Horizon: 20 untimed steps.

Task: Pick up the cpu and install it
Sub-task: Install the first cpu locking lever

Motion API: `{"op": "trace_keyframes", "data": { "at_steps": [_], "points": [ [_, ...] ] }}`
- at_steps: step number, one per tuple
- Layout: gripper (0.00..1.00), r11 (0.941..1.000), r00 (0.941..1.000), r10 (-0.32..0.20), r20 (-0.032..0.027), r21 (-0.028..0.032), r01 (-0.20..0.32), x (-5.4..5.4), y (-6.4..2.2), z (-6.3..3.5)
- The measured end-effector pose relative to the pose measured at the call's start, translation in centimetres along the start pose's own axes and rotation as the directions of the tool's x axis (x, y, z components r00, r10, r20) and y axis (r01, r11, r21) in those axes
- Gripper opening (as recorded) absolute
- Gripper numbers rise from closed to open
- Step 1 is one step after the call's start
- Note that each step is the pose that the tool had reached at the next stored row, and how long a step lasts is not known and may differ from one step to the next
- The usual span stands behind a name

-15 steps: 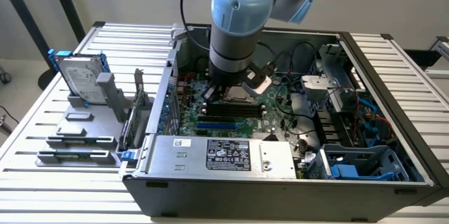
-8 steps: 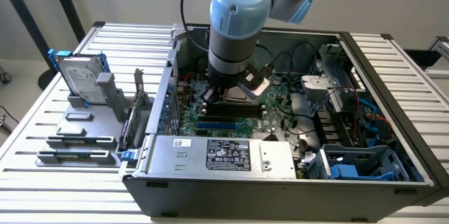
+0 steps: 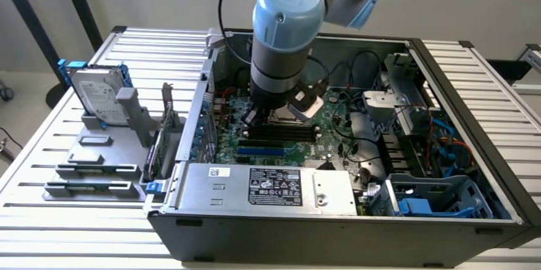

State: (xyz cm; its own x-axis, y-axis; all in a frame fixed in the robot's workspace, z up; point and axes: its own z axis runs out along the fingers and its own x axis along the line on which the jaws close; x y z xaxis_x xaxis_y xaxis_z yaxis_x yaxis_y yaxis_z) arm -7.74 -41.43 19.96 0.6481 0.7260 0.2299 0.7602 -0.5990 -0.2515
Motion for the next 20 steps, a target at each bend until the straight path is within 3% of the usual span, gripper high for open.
{"op": "trace_keyframes", "data": {
  "at_steps": [13,20],
  "points": [
    [0.11,0.9999,0.9999,-0.01,0.0028,0.0028,0.01,0.14,-0.07,0.84],
    [0.11,0.9999,0.9999,-0.006,0.014,0.0091,0.006,0.33,-0.26,0.37]
  ]
}}
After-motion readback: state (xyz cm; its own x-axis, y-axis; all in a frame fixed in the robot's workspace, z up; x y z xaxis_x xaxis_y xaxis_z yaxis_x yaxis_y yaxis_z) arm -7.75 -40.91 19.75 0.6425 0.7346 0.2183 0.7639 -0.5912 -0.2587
